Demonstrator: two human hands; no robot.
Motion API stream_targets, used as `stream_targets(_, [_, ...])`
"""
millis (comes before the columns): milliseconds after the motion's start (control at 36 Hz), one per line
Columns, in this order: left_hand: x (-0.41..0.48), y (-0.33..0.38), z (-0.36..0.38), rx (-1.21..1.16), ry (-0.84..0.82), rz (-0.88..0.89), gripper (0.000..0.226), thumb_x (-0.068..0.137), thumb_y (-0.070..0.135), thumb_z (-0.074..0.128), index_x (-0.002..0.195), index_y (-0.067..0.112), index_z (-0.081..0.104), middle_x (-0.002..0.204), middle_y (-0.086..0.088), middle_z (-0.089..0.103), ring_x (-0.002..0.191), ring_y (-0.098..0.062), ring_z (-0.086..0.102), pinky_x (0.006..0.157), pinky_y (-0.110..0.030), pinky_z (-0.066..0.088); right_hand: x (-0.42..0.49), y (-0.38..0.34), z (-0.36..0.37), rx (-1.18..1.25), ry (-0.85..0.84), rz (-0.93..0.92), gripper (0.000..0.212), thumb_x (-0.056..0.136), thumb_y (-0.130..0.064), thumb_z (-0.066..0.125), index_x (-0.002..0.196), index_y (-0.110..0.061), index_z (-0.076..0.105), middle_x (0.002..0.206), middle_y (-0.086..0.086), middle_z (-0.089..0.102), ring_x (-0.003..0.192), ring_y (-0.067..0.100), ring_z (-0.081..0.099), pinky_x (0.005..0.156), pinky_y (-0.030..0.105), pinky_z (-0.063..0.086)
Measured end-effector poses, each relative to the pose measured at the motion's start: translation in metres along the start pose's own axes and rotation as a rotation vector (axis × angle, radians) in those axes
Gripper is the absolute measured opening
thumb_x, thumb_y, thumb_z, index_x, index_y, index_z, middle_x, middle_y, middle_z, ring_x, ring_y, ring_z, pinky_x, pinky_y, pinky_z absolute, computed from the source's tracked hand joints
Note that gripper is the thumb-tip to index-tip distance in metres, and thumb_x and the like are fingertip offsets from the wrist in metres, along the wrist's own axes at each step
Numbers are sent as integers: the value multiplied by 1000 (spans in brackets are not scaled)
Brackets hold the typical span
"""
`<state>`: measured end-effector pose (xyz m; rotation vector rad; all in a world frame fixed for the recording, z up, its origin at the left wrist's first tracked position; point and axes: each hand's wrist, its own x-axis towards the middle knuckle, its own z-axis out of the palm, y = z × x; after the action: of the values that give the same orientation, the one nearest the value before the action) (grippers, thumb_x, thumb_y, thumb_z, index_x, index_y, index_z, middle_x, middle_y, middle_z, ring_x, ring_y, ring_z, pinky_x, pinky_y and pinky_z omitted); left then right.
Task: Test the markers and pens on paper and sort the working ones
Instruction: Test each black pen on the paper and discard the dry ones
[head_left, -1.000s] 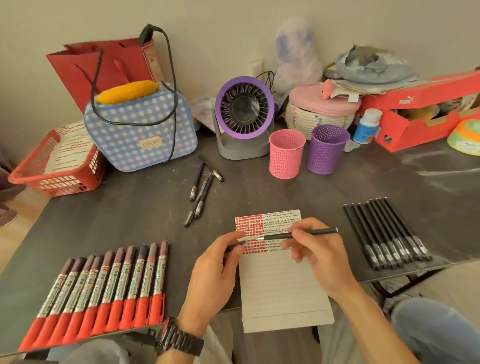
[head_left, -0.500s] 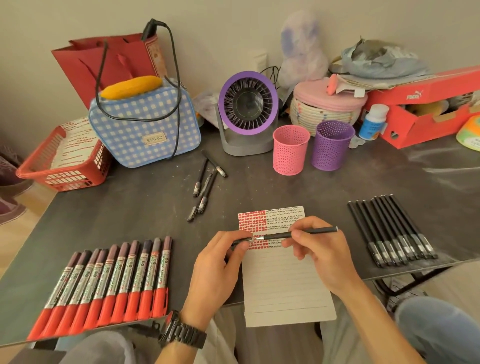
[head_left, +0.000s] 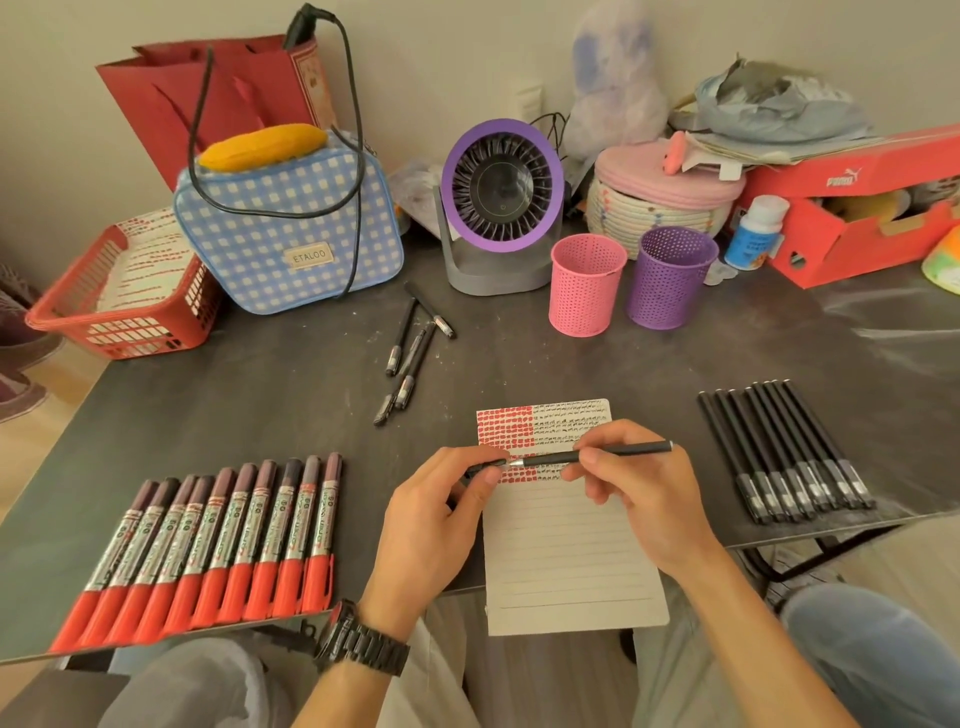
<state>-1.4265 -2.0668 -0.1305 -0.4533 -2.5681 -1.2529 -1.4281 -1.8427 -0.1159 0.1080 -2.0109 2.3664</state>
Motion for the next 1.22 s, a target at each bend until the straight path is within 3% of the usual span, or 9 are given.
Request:
stream_targets(472, [-2, -2, 3, -69, -19, 5, 29, 93, 31, 68, 121, 39, 72, 115, 27, 70, 98, 6, 68, 80, -14, 54, 2, -4, 6, -232, -115, 38, 12, 82, -36, 77, 91, -29, 80, 85, 2, 79, 71, 8, 67, 57, 21, 50])
stream_targets(556, [-1, 0, 3, -74, -27, 18, 30, 94, 37, 67, 124, 44, 68, 117, 30, 68, 98, 6, 67, 79, -18, 56, 3, -4, 8, -245, -114, 22, 7, 85, -29, 77, 91, -30, 80, 86, 0, 79, 74, 6, 68, 59, 18, 50])
stream_targets(694, [3, 8, 3, 127, -26, 81, 30, 95, 54, 57, 124, 61, 59, 99, 41, 63, 80, -4, 56, 65, -17, 45, 2, 0, 16, -311, -113, -26, 12, 89, -15, 78, 95, -25, 81, 101, -7, 79, 97, 12, 73, 80, 21, 55])
stream_targets(778, [4, 11, 3, 187, 15, 30, 44, 90, 65, 53, 134, 62, 47, 96, 34, 59, 92, 3, 54, 69, -13, 45, 3, -4, 17, -306, -66, -7, 14, 90, -15, 77, 92, -27, 82, 93, -6, 80, 87, 7, 73, 72, 15, 51])
stream_targets(917, [4, 8, 7, 289, -100, 22, 60, 91, 62, 49, 148, 48, 37, 133, 32, 48, 126, 2, 42, 99, -24, 41, 5, -14, 11, -150, 58, 74, 8, 91, -20, 76, 92, -26, 81, 81, 3, 77, 61, 6, 57, 52, 19, 44])
stream_targets(1000, [6, 4, 10, 396, -231, -5, 64, 90, 70, 37, 151, 49, 32, 157, 30, 23, 147, -3, 24, 118, -27, 20, 6, -22, -3, -122, 126, 131, 17, 83, -36, 79, 91, -21, 80, 68, -4, 65, 57, 11, 49, 50, 21, 40])
stream_targets(1056, [7, 1, 11, 431, -271, -24, 69, 87, 77, 26, 152, 51, 29, 159, 31, 13, 150, -2, 15, 120, -26, 6, 6, -31, -19, -97, 140, 173, 21, 81, -37, 82, 94, -21, 80, 69, -9, 66, 63, 8, 54, 51, 21, 41])
stream_targets(1167, [8, -1, 10, 450, -286, -61, 75, 84, 82, 21, 151, 50, 32, 160, 29, 17, 151, -1, 14, 119, -26, 2, 10, -52, -63, -109, 243, 181, 25, 74, -38, 79, 92, -20, 80, 89, -2, 77, 84, 9, 72, 61, 21, 54])
stream_targets(1222, [8, -1, 10, 469, -292, -63, 75, 84, 82, 20, 151, 49, 32, 161, 28, 18, 151, -1, 14, 119, -26, 1, 13, -63, -91, -133, 295, 187, 11, 88, -24, 73, 93, -16, 77, 91, 1, 77, 92, 16, 75, 66, 23, 58])
